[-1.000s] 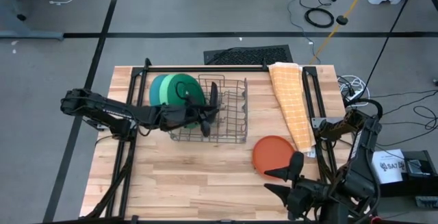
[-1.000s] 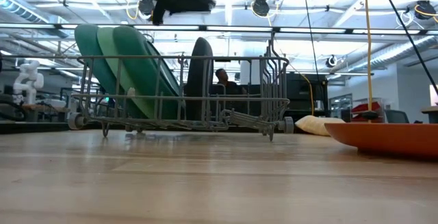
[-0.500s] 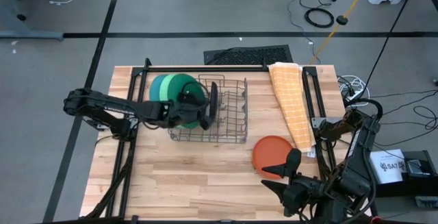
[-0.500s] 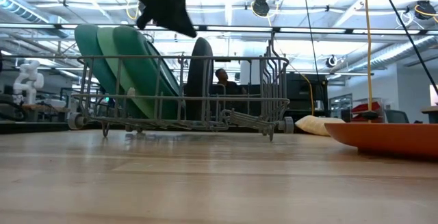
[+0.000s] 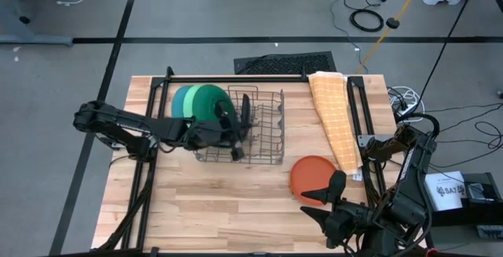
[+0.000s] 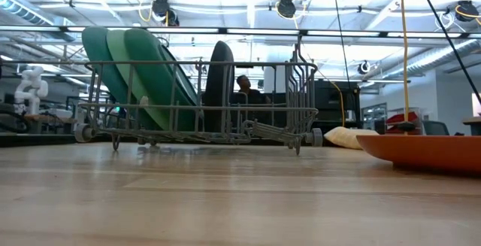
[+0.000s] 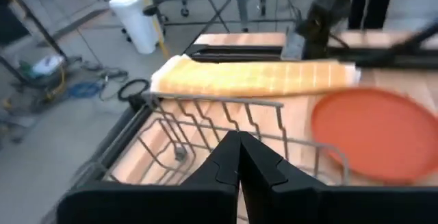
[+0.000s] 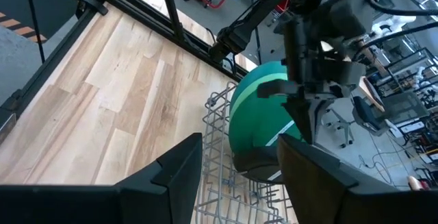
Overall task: Sort dishes
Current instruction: Adjust the black plate
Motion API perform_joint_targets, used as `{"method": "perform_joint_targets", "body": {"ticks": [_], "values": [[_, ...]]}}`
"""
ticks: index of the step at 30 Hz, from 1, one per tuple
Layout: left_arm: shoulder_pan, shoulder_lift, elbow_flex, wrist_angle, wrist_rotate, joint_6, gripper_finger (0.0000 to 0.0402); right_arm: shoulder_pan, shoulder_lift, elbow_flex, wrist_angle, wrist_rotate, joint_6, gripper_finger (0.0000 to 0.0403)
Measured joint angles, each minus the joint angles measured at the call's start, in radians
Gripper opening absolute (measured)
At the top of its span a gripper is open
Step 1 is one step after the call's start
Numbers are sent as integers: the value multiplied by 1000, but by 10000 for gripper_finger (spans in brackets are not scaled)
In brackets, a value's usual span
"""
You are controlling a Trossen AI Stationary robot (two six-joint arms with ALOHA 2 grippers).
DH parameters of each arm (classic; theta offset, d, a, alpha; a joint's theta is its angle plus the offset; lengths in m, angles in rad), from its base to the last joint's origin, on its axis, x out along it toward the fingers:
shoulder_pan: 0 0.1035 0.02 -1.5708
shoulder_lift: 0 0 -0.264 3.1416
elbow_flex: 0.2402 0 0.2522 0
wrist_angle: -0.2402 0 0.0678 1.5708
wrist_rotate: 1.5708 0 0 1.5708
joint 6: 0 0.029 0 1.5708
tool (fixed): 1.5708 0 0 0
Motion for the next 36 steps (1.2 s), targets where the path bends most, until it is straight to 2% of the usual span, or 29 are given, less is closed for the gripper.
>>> {"method": "perform_joint_targets", "body": {"ticks": [6,10,13,17,19,25,36], "values": [[37,72,-1,-67,15,134,8,0,0,0,3,0,1,183],[40,129,-1,-38,20,199,8,-4,0,0,9,0,0,183],[40,166,21,-92,-22,196,8,-7,0,0,9,0,0,183],[39,186,72,-258,-205,98,8,-7,0,0,9,0,0,183],[40,186,101,-373,-253,3,8,-7,0,0,9,0,0,183],[38,186,180,-651,-283,-241,8,-7,0,0,6,0,0,183],[-35,177,251,-685,-306,-269,8,-7,0,0,7,0,0,183]]}}
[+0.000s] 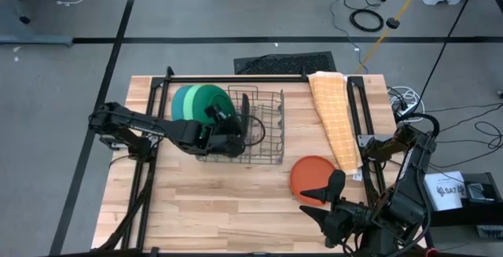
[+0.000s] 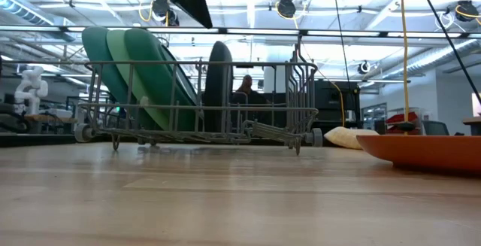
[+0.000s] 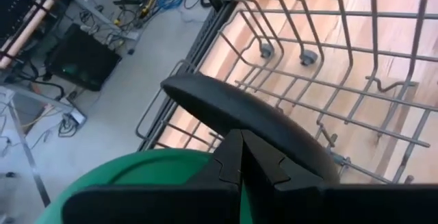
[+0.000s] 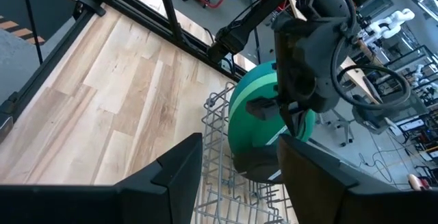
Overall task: Sort dishes
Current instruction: Adjust the black plate, then put the orange plate into the dishwasher rack
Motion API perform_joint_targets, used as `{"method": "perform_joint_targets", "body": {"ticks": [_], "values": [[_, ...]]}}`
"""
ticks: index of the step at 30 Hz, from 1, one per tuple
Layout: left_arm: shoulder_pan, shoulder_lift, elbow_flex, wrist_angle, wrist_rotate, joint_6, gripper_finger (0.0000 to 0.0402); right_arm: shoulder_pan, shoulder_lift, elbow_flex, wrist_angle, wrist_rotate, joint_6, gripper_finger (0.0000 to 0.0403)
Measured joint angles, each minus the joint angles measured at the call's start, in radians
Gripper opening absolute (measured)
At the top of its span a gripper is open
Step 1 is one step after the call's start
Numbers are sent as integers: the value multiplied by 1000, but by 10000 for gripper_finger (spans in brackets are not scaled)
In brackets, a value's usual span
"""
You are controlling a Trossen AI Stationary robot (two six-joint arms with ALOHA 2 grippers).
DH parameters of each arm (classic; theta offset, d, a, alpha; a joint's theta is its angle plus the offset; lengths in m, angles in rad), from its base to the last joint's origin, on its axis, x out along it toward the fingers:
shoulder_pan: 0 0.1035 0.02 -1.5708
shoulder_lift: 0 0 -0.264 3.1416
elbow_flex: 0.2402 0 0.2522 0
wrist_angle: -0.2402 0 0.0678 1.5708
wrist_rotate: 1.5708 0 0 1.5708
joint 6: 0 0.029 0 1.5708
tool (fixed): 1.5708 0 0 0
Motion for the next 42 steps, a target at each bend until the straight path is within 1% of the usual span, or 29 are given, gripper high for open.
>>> {"method": "perform_joint_targets", "body": {"ticks": [5,9,12,15,18,21,24,26,28,33,36,39,42], "values": [[-29,0,0,15,5,-7,8,0,0,0,0,0,0,183],[-98,-7,0,79,9,-7,8,0,0,0,0,0,15,183],[-167,-36,0,140,-11,-3,8,-2,0,0,-18,-12,95,183],[-249,-66,0,175,-81,-5,8,-21,0,-5,-65,-104,267,183],[-331,-87,0,188,-173,-4,8,-57,-1,-74,-85,-241,430,183],[-390,-97,-3,194,-238,-5,8,-102,1,-179,-76,-415,570,183],[-434,-98,-20,191,-283,-15,8,-144,1,-318,-25,-596,684,183],[-450,-98,-25,193,-306,-15,8,-167,2,-410,27,-694,725,183],[-462,-100,-25,193,-320,-8,8,-180,2,-495,113,-761,746,183],[-492,-124,-25,195,-334,-8,8,-201,2,-650,296,-843,784,183],[-506,-132,-25,196,-338,-8,8,-211,2,-710,309,-845,810,183],[-518,-132,-25,195,-366,-7,8,-225,0,-757,307,-849,827,183],[-523,-132,-25,192,-384,-7,8,-241,0,-793,323,-879,823,183]]}}
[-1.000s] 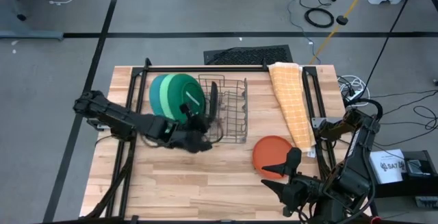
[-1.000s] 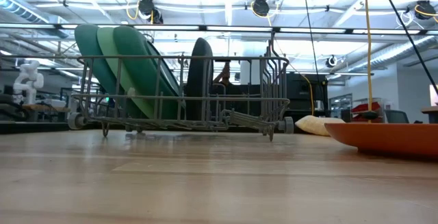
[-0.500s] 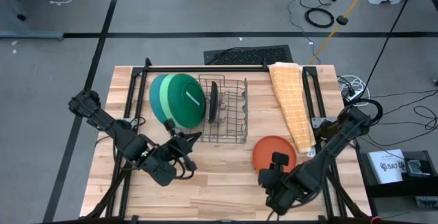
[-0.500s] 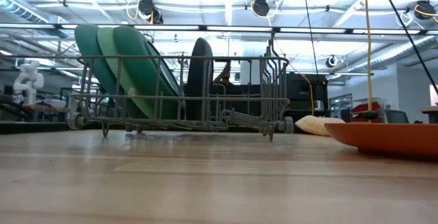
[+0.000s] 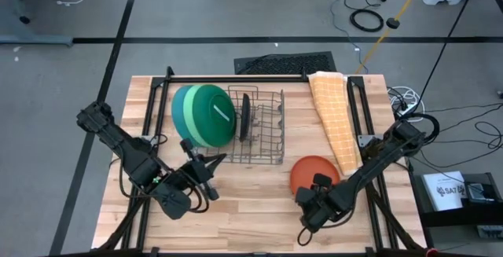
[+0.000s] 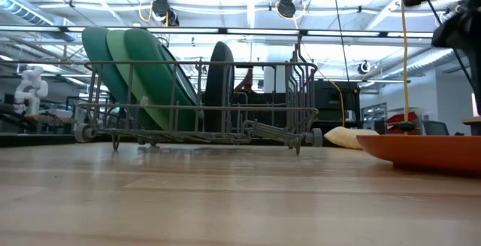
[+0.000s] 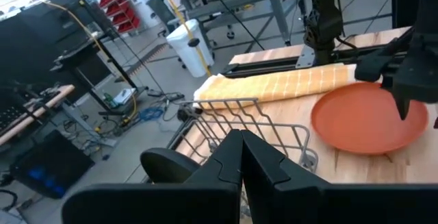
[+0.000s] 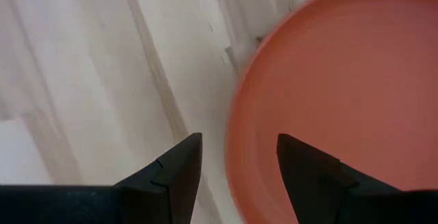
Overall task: Sort dishes
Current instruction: Put the orange plate into the dishwasher rack
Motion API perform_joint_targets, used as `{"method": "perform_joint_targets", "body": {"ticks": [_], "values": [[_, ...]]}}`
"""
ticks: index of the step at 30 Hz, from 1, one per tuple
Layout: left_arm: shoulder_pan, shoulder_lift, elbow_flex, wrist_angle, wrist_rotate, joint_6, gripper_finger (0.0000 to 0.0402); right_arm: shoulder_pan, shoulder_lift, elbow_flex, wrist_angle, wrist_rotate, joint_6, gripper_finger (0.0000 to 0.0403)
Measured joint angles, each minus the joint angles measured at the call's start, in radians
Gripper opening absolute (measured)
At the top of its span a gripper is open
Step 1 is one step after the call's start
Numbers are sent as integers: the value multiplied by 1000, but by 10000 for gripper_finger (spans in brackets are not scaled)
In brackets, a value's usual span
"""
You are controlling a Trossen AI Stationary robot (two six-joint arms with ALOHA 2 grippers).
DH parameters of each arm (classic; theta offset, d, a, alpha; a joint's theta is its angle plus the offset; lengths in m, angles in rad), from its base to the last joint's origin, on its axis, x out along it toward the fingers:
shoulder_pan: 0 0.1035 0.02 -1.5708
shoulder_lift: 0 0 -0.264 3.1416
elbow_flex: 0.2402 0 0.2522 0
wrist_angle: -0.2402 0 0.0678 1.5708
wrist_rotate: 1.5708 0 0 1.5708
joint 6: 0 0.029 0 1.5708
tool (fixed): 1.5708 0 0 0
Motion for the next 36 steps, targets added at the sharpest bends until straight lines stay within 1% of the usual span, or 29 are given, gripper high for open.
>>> {"method": "perform_joint_targets", "body": {"ticks": [6,11,14,23,31,34,36], "values": [[1,0,0,0,-3,8,8,-21,0,-76,80,-17,-12,183],[1,0,-1,-4,-3,10,8,-33,0,-117,92,-17,-11,182],[2,0,-1,-5,-4,10,8,-40,0,-135,98,-17,-17,172],[3,0,-1,-10,-6,10,8,-60,-3,-194,158,-24,-39,109],[3,0,-1,-11,-6,10,8,-60,-3,-173,163,-39,-107,15],[3,0,-1,-11,-6,10,8,-61,1,-133,139,-57,-130,9],[3,0,-1,-11,-6,10,8,-61,2,-87,119,-88,-160,7]]}}
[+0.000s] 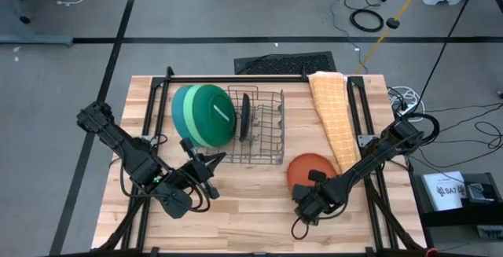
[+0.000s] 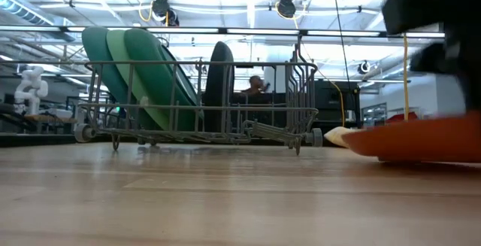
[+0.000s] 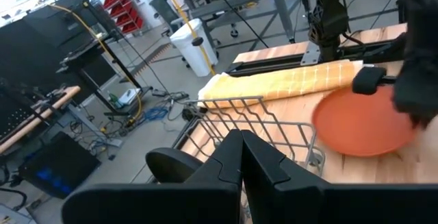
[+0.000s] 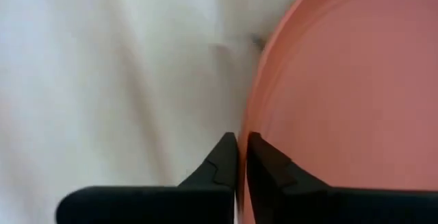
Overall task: Sort dishes
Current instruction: Put the orange plate into the dishwasher rack
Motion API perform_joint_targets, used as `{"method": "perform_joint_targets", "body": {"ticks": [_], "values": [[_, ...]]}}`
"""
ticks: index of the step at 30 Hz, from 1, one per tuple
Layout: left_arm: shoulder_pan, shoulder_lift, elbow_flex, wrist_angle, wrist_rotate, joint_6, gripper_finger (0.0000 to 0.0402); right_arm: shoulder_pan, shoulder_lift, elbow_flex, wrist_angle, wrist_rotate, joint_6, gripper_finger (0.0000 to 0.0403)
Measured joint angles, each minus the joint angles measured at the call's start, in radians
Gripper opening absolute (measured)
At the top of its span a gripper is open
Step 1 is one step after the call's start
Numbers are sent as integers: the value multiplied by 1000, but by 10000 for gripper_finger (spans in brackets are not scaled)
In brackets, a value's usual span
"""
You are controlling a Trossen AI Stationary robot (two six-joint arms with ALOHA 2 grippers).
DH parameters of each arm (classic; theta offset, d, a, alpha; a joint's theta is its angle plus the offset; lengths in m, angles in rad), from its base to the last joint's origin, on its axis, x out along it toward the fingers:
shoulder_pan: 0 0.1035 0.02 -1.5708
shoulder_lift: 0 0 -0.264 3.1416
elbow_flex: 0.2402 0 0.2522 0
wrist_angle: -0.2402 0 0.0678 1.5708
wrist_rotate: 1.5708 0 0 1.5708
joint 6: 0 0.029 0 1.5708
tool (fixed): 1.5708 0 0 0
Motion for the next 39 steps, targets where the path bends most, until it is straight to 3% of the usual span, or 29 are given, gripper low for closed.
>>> {"method": "perform_joint_targets", "body": {"ticks": [5,12,16,20,24,28,39], "values": [[6,0,0,6,1,42,8,7,0,184,-118,-73,-86,2],[6,0,0,16,4,42,8,33,0,496,-189,-89,-303,1],[6,0,0,15,4,42,8,37,0,637,-182,8,-481,0],[6,0,0,15,4,42,8,20,-2,734,-165,216,-605,0],[6,0,0,16,4,43,8,-32,-2,762,-158,424,-627,0],[6,1,0,16,3,43,8,-101,-2,733,-95,555,-594,0],[6,1,0,15,0,44,8,-301,-2,508,179,597,-554,0]]}}
